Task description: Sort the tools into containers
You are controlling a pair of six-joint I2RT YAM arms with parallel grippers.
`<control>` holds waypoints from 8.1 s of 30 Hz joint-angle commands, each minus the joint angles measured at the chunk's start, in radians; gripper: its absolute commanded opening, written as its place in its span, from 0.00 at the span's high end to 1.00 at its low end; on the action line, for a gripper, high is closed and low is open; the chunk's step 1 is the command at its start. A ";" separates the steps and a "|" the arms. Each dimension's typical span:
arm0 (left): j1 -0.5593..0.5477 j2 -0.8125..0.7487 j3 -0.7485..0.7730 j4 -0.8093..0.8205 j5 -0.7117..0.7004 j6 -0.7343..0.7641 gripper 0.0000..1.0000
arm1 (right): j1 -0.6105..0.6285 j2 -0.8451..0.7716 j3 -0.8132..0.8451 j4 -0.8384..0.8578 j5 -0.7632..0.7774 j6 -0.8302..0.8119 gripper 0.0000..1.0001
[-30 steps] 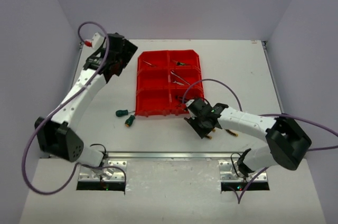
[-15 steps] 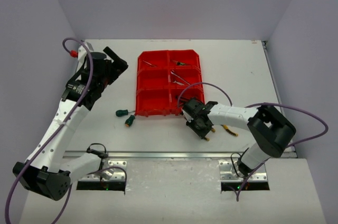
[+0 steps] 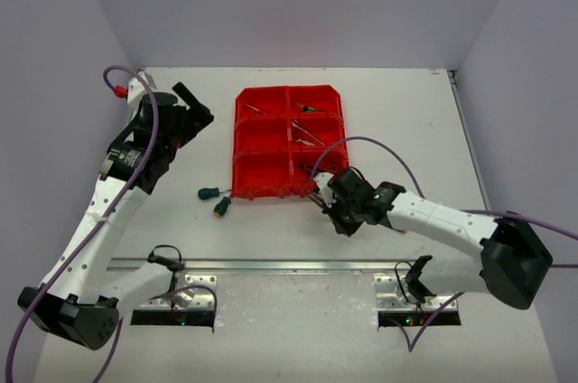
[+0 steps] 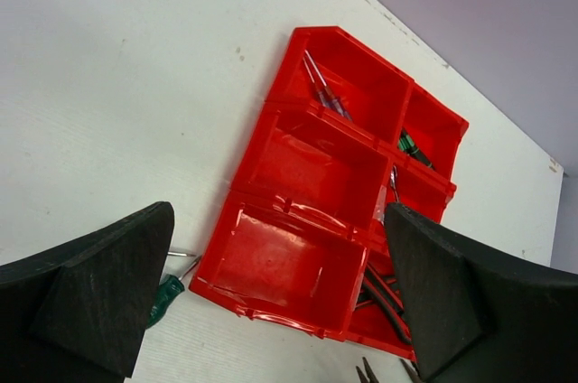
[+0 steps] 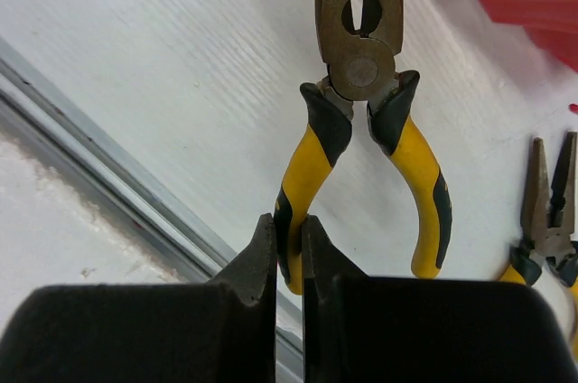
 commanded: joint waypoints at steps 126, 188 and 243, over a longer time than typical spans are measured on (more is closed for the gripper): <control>0.021 -0.288 -0.275 0.115 -0.054 0.269 0.00 | -0.662 0.074 0.199 -0.184 0.238 -0.187 1.00; 0.049 0.180 -0.175 -0.312 0.043 -0.297 0.00 | -0.089 0.132 0.636 0.282 -0.220 0.010 0.01; 0.149 0.744 -0.203 0.025 0.011 -0.782 0.84 | -0.089 -0.225 0.089 0.363 -0.216 0.056 0.01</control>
